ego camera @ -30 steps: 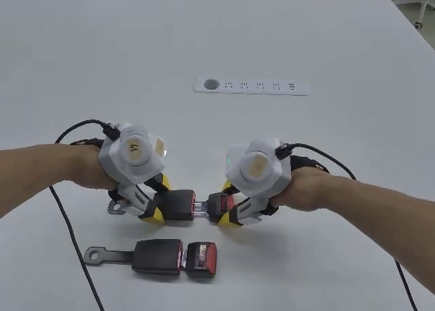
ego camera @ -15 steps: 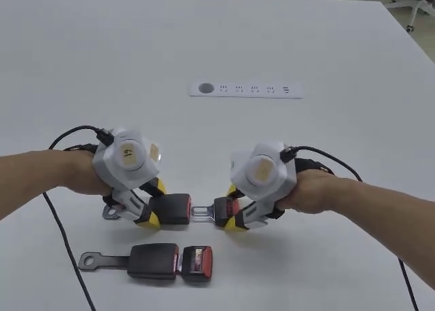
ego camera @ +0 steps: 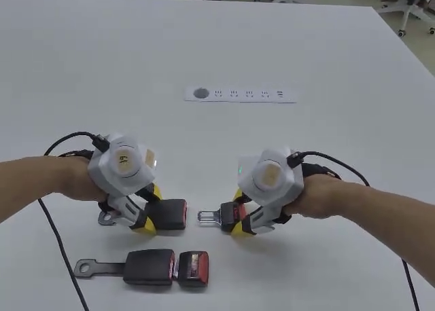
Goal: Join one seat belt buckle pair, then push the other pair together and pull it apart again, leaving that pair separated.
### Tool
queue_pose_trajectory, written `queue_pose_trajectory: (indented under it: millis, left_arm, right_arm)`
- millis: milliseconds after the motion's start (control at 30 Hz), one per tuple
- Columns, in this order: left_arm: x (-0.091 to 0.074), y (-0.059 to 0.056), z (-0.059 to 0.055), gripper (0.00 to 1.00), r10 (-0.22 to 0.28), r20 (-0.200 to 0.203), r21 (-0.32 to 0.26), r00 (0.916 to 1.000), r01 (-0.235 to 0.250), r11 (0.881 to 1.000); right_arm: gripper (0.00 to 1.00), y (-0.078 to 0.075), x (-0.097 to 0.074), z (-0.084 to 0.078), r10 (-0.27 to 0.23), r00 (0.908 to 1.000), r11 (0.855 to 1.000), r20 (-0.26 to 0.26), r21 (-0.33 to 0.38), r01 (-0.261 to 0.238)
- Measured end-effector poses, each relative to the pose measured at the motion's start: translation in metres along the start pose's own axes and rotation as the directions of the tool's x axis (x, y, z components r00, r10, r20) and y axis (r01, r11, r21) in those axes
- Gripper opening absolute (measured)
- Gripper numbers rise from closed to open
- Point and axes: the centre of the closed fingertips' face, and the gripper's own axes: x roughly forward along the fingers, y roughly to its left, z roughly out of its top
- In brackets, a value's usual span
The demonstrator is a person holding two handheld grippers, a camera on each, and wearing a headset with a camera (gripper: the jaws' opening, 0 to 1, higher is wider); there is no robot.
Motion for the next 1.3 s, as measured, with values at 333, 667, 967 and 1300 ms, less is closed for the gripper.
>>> queue_pose_trajectory:
  millis: [333, 667, 967, 1300]
  left_arm:
    - [-0.001, 0.001, 0.0, 0.32, -0.001, 0.0, 0.005, 1.0, 0.001, 1.0]
    - [0.0, 0.002, -0.002, 0.33, -0.001, -0.011, 0.013, 0.9999, 0.002, 1.0]
    - [0.001, -0.002, 0.002, 0.33, 0.0, -0.004, 0.021, 1.0, 0.0, 1.0]
    - [0.002, -0.004, 0.005, 0.36, -0.001, -0.006, 0.043, 1.0, 0.002, 0.999]
  right_arm:
    - [0.32, -0.004, -0.005, -0.011, -0.001, 1.0, 1.0, -0.008, 0.007, 0.002]
    - [0.32, -0.004, -0.011, -0.021, 0.0, 0.9998, 1.0, -0.02, 0.009, 0.0]
    - [0.33, -0.005, -0.013, -0.029, -0.006, 0.9998, 1.0, -0.02, 0.01, 0.006]
    - [0.34, -0.004, -0.015, -0.028, -0.018, 0.9998, 1.0, -0.005, -0.012, 0.018]
